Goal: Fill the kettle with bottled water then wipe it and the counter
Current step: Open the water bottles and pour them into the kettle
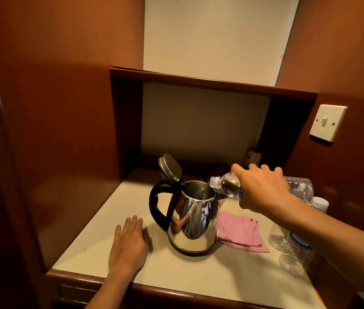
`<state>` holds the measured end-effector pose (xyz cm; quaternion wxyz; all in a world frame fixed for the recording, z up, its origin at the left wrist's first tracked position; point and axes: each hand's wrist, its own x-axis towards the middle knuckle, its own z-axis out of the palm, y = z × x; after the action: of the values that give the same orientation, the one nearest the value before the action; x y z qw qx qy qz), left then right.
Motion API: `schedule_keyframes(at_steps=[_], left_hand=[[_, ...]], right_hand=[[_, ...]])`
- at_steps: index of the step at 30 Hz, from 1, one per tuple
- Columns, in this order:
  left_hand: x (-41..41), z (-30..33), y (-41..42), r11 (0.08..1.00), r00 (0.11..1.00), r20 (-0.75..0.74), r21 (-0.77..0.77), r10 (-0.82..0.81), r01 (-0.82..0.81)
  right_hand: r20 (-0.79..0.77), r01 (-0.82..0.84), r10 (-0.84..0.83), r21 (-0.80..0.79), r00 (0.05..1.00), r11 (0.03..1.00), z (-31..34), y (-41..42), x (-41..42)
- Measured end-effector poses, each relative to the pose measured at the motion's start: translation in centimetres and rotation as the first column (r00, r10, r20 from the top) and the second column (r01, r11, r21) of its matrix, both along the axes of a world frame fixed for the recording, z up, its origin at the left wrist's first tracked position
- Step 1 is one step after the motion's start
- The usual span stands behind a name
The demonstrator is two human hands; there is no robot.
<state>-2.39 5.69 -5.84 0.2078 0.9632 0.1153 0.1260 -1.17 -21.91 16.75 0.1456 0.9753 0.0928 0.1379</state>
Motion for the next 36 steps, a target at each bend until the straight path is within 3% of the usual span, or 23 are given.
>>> schedule_keyframes(at_steps=[36], left_hand=[[0.07,-0.03,0.02,1.0,1.0,0.012,0.003,0.006,-0.006]], right_hand=[[0.034,-0.024,0.027,-0.084,0.999,0.996,0.89,0.2,-0.17]])
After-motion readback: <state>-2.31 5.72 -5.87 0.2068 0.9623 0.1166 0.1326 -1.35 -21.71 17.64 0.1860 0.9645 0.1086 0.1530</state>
